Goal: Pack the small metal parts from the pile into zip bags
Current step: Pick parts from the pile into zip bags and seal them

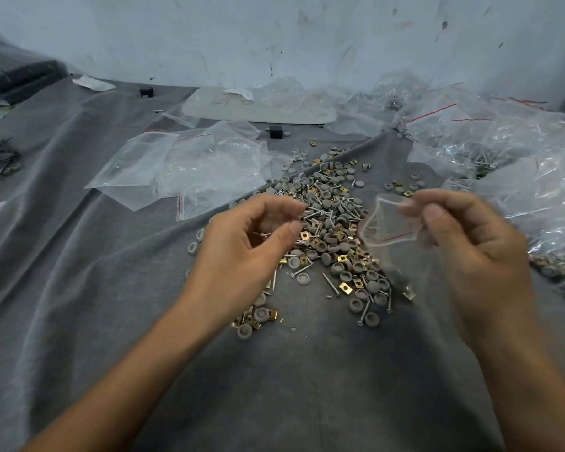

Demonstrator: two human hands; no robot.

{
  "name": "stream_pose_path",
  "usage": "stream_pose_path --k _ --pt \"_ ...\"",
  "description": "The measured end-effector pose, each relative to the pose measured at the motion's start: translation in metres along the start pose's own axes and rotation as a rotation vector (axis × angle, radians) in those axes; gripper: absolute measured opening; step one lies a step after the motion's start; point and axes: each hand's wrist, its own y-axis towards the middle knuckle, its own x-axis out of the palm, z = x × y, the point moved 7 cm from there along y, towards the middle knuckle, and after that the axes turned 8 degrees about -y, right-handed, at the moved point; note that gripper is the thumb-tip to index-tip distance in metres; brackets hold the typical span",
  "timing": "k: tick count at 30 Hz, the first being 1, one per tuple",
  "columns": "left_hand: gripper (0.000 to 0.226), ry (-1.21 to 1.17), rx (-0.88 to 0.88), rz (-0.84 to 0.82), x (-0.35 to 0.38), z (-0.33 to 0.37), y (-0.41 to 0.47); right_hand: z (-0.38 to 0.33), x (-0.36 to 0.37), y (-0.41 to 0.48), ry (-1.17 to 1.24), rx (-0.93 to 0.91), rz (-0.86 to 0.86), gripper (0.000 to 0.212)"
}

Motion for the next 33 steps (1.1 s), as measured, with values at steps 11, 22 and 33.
stream_pose_path --k 11,22,33 --pt "0.027 -0.076 -0.032 -0.215 0.018 0.006 -0.006 -0.008 0.042 -0.019 0.496 0.179 -0.268 0.020" --pt "0.011 0.023 0.091 -0.126 0.017 0.020 -0.010 -0.008 0.053 -0.024 0.464 0.268 -0.355 0.028" --pt "0.013 0.131 0.168 0.031 0.011 0.020 -0.014 -0.080 0.061 -0.013 -0.557 -0.333 -0.339 0.025"
